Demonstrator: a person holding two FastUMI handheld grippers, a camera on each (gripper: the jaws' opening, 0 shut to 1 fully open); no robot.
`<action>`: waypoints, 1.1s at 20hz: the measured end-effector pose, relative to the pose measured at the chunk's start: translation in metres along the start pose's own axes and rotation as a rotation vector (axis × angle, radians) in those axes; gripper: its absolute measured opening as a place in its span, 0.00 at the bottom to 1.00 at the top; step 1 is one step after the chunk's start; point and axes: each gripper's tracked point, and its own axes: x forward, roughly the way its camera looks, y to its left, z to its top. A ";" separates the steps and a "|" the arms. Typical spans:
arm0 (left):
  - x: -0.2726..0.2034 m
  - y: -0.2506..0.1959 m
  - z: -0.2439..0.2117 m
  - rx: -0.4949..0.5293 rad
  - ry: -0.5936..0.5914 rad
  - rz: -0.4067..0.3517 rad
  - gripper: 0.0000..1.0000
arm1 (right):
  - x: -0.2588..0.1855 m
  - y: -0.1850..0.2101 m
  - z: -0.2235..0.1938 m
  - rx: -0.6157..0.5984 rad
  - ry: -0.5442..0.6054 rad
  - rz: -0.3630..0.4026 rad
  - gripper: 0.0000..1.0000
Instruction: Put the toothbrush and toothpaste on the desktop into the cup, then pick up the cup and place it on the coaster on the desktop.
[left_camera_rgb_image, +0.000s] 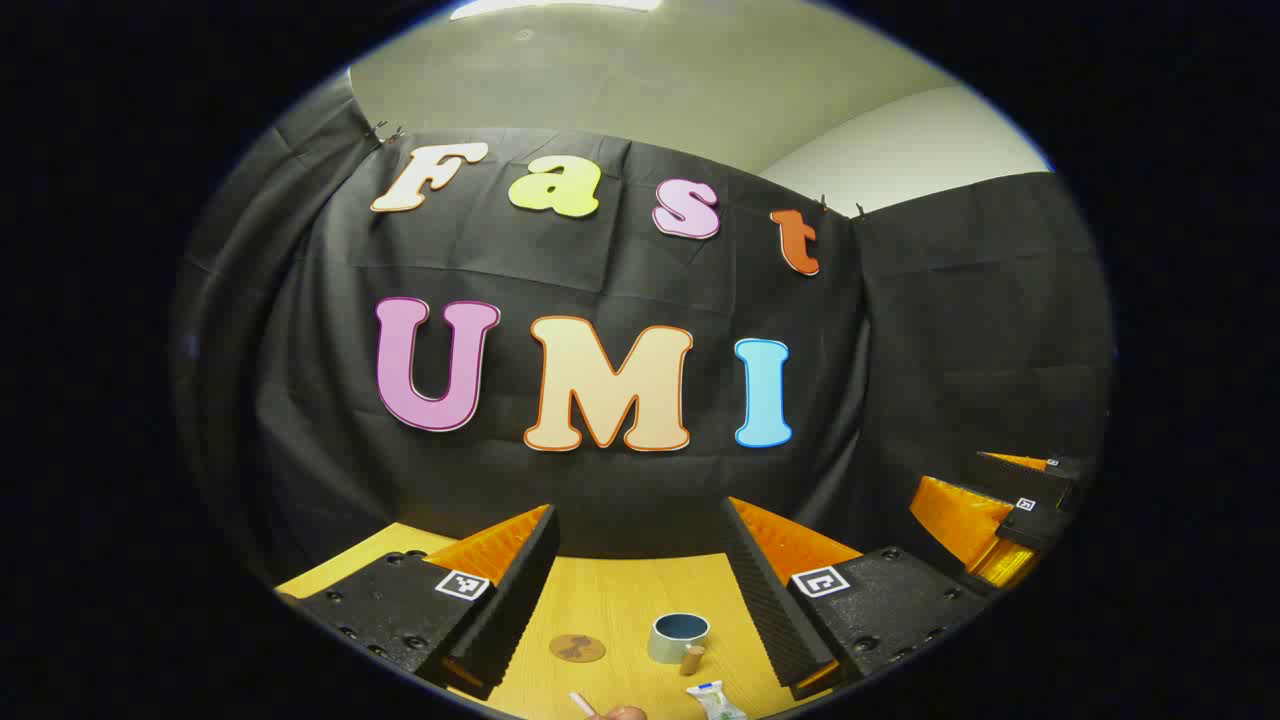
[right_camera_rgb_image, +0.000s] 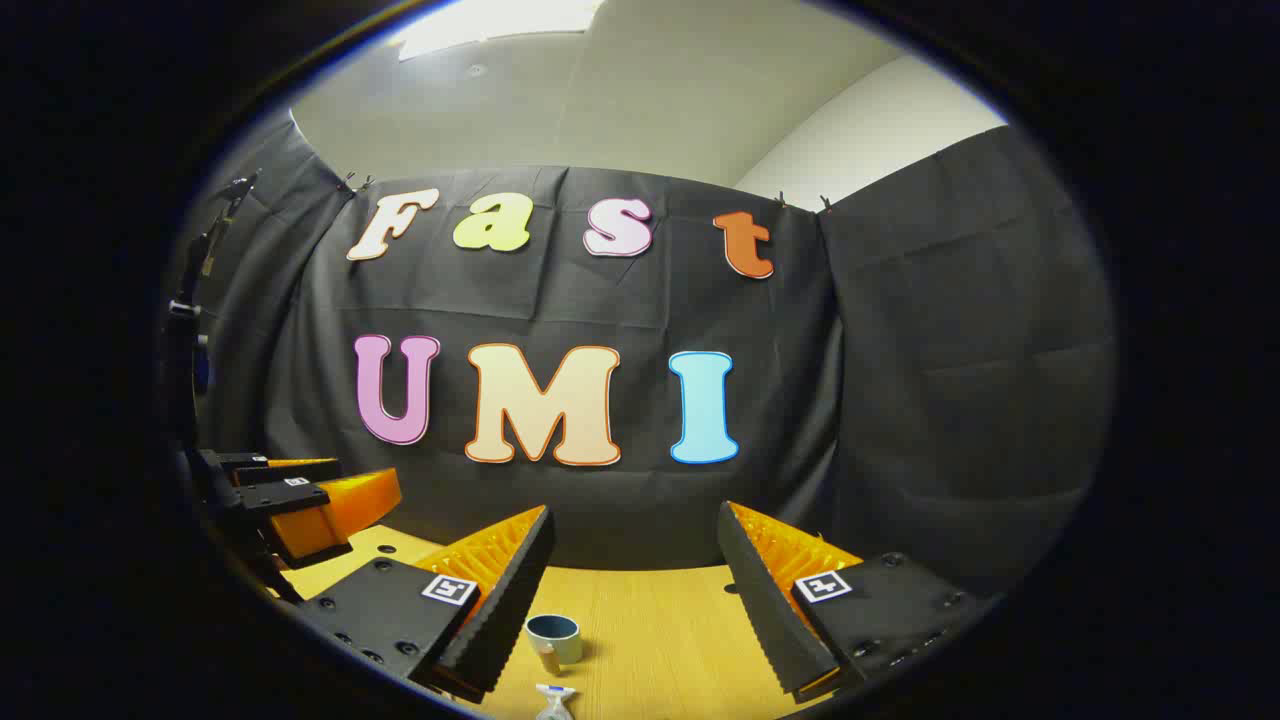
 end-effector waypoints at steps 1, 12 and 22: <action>0.000 0.000 -0.003 -0.002 0.008 0.003 0.93 | 0.000 -0.004 -0.002 -0.005 0.001 -0.004 0.99; 0.003 0.036 -0.015 0.077 0.027 0.072 0.93 | 0.019 -0.003 -0.039 0.015 0.067 0.041 0.99; -0.012 0.072 -0.026 0.060 0.063 0.162 0.93 | 0.036 0.046 -0.112 0.047 0.291 0.171 0.99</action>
